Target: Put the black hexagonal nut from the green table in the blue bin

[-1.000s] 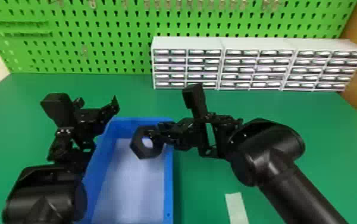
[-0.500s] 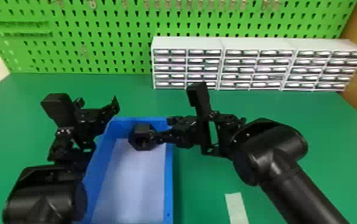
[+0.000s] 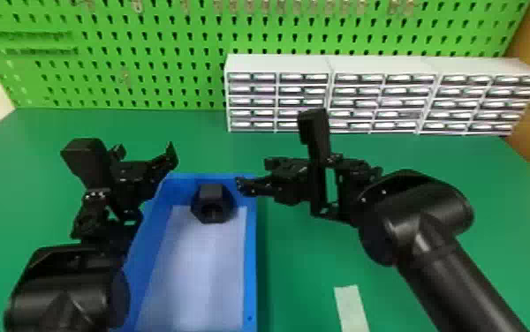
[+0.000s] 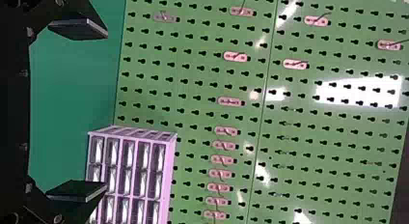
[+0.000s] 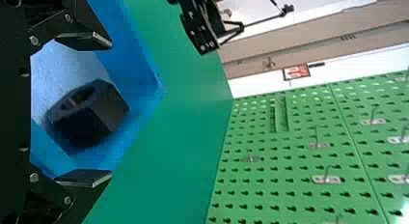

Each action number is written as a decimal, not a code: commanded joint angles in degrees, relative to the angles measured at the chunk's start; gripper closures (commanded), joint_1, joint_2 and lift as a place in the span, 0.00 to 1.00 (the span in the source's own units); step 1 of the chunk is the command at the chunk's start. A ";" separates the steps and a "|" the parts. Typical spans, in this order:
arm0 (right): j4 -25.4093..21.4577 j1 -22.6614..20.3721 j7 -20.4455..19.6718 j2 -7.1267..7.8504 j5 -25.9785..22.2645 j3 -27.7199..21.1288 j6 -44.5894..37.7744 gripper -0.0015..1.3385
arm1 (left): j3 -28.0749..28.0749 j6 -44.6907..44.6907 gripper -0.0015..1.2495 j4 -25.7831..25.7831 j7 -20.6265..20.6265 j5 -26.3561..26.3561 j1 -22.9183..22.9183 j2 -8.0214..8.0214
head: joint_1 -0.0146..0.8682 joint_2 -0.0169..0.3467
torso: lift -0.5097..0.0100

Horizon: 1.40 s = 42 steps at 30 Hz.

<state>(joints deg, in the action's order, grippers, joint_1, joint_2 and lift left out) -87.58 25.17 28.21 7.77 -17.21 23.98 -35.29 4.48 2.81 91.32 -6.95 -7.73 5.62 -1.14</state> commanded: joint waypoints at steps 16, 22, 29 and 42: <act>-3.03 -1.27 0.00 -1.09 5.61 -10.53 0.48 0.25 | 0.00 0.00 0.14 0.00 0.01 0.00 -0.09 0.00 | 0.79 0.19 | 0.79; -4.35 -1.62 0.00 -1.53 7.72 -13.96 0.48 0.25 | -0.09 0.00 0.14 0.00 0.01 0.00 -0.09 0.00 | 0.79 0.19 | 0.79; -5.93 -2.32 0.00 -1.97 9.65 -18.00 0.48 0.25 | -0.09 0.00 0.14 0.00 0.01 0.09 -0.09 0.00 | 0.79 0.19 | 0.79; -8.40 -3.73 -0.09 -2.50 12.37 -23.54 0.66 0.26 | -0.17 0.00 0.14 0.00 0.01 0.09 -0.09 0.00 | 0.79 0.19 | 0.79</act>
<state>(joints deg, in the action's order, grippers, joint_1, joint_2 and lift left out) -95.38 21.84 28.12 5.38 -5.37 1.91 -34.65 4.33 2.81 91.32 -6.95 -7.65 5.46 -1.14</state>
